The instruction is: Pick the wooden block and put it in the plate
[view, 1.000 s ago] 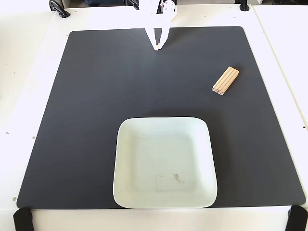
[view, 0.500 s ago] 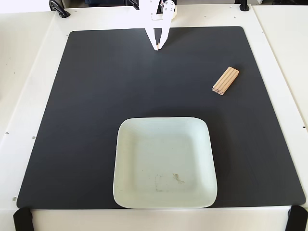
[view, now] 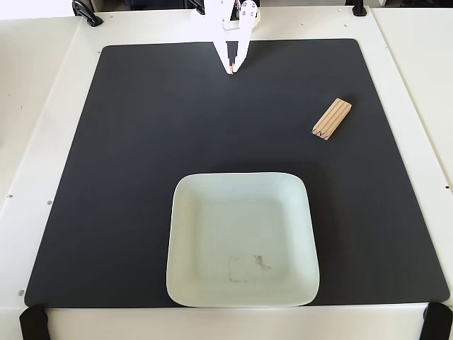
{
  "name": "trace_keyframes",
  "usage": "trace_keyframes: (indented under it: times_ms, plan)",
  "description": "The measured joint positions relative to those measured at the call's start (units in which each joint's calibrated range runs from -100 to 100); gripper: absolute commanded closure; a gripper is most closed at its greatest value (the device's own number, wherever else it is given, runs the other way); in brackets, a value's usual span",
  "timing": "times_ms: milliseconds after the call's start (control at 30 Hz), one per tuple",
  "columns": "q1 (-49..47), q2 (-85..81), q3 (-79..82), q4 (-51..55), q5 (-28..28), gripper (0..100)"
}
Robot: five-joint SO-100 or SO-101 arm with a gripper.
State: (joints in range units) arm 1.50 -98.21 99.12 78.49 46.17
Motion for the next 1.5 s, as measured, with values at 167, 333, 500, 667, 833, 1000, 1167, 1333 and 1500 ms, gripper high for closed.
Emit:
trace_keyframes:
  times_ms: [167, 333, 500, 667, 833, 1000, 1167, 1333, 1500]
  plan:
    - [0.0, 0.0, 0.0, 0.0, 0.0, 99]
    - [0.0, 0.0, 0.0, 0.0, 0.0, 99]
    - [-0.3, 0.0, 0.0, 0.0, 0.0, 99]
    - [-0.5, 0.0, 0.0, 0.0, 0.0, 99]
    - [-0.3, 0.0, -0.1, 0.0, 0.0, 99]
    - [-0.8, 1.5, -4.2, 0.3, 0.0, 99]
    - [-7.0, 14.7, -18.4, 1.4, 0.2, 99]
    - [-12.7, 36.7, -43.8, 8.9, 0.0, 99]
    - [-17.0, 59.9, -72.7, 18.9, -3.2, 99]
